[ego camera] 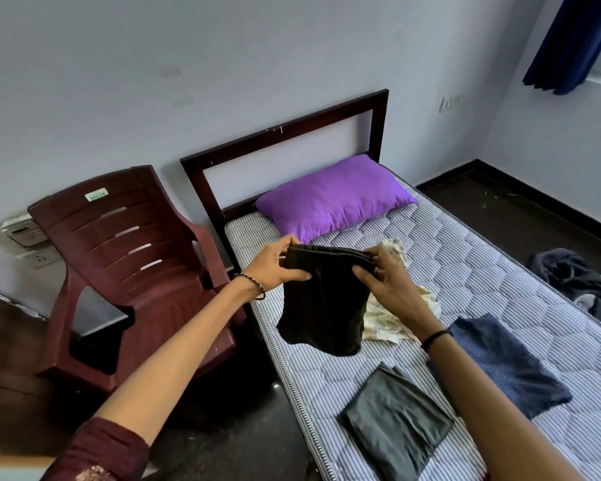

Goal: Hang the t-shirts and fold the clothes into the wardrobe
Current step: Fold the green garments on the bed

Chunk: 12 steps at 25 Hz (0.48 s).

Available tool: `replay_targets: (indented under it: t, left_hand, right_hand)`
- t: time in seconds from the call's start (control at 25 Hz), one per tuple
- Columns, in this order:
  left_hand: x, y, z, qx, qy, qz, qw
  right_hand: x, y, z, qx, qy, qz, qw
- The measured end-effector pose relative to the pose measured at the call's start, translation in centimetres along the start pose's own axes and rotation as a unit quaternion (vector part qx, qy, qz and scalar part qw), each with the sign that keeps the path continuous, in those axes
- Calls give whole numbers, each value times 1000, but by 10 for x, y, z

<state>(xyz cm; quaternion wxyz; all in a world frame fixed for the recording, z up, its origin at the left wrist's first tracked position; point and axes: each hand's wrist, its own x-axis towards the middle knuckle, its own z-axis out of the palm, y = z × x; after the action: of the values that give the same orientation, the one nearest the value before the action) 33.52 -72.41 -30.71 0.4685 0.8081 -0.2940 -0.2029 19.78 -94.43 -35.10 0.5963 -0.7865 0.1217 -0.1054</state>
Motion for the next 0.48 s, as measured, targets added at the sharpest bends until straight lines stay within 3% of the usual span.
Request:
replay_targets:
  t: [0.12,0.24,0.28,0.4,0.48]
  left_hand:
    - [0,-9,9,-189,-24,-99,977]
    - [-2,-11,10,-190,-99,-197,957]
    - [-4,-12,13,-219,-86,-209,949]
    - [-3,-20,24,-344,-37,-220,912]
    - [-5,-31,28,-388,-55,-225,892]
  right_hand:
    - [5,-5,-6,123,-6,24,992]
    - [8,-4,-17,310,-12,78,947]
    - [8,-1,-20,322,-53,112,939]
    - [3,14,-19,143,-209,189,949]
    - [3,24,-19,205,-172,198,943]
